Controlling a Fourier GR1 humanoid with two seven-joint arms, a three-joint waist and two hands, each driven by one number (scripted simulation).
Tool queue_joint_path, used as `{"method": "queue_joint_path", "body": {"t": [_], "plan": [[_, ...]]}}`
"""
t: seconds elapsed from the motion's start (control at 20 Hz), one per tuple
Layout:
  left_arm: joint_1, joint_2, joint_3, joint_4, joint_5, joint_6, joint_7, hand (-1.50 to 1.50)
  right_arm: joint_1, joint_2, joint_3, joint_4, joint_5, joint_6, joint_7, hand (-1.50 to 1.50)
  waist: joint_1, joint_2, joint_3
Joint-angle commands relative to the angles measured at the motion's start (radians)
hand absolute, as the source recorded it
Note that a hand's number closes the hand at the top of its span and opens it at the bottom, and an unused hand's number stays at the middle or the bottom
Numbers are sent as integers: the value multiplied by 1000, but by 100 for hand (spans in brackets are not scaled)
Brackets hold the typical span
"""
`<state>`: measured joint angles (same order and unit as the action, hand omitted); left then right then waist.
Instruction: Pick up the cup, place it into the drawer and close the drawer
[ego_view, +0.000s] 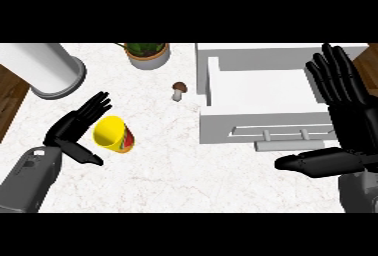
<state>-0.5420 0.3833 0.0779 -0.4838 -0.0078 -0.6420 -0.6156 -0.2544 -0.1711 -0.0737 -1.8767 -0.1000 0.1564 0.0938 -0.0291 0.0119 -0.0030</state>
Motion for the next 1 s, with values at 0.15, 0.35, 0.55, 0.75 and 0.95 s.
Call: {"method": "queue_joint_path", "body": {"t": [0.15,0.35,0.55,0.75,0.95], "plan": [[-41,-28,-33,158,-83,10,-228,-150,-16,-9,-19,14,-27,20,-11,-150,-14,6,-1],[-62,-14,-23,214,-76,1,-252,-150,-52,-4,-30,77,-16,9,-31,-150,-14,11,-2],[-48,-20,-36,224,-88,10,-315,-150,-36,-14,-19,49,-18,20,-1,-150,-22,12,-3],[-72,-50,-43,236,-88,8,-320,-150,-66,-3,-13,20,-31,6,35,-150,-25,11,-4],[-28,-29,-56,248,-106,20,-396,-150,-59,-12,-22,17,-32,10,30,-150,-31,15,-5]]}}
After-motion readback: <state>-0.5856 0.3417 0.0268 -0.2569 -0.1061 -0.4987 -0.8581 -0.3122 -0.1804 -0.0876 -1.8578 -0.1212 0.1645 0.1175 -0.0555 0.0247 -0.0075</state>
